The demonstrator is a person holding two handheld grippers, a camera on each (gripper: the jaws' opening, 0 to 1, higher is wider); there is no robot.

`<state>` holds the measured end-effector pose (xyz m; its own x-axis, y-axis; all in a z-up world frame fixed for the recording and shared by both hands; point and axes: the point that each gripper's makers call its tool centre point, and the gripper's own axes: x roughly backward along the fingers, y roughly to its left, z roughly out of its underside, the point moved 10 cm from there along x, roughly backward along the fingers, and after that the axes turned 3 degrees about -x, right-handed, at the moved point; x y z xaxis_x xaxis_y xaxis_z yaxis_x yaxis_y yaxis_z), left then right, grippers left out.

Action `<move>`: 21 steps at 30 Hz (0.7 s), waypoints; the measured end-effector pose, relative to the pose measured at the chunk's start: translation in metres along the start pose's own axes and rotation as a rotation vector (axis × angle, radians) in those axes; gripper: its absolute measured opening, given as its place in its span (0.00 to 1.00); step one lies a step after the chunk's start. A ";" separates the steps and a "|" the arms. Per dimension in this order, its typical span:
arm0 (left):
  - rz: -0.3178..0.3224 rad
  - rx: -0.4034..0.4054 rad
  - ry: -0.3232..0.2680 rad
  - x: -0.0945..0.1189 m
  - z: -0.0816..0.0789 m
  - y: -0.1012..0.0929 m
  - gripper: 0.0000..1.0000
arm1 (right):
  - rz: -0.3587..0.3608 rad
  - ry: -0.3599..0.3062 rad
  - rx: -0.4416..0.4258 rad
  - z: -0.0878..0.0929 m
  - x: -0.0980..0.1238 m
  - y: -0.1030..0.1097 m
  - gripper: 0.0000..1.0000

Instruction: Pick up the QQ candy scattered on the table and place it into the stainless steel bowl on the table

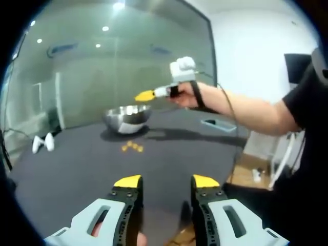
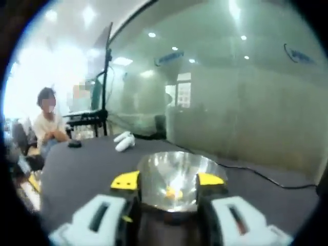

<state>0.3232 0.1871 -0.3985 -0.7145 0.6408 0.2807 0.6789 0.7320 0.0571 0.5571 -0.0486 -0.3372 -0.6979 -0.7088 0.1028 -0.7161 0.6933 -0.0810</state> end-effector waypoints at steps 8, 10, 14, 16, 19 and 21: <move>-0.004 -0.001 0.006 0.002 0.002 0.000 0.39 | -0.102 -0.004 0.052 0.033 0.036 0.031 0.39; -0.005 -0.004 -0.003 0.002 0.001 0.000 0.39 | -0.105 -0.003 0.073 0.037 0.042 0.035 0.37; -0.012 -0.002 -0.018 0.001 -0.002 -0.001 0.39 | -0.123 -0.014 0.056 0.041 0.054 0.044 0.36; -0.014 -0.006 -0.018 0.002 -0.002 -0.001 0.39 | -0.132 -0.002 0.066 0.046 0.060 0.048 0.36; -0.020 -0.006 -0.021 0.003 -0.001 -0.001 0.39 | -0.185 0.022 0.025 0.057 0.065 0.058 0.37; -0.029 -0.009 -0.031 0.004 -0.002 -0.001 0.39 | -0.182 0.045 0.043 0.066 0.066 0.062 0.36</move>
<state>0.3197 0.1888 -0.3957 -0.7388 0.6263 0.2487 0.6591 0.7485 0.0732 0.4651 -0.0610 -0.4005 -0.5560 -0.8148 0.1641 -0.8311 0.5472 -0.0989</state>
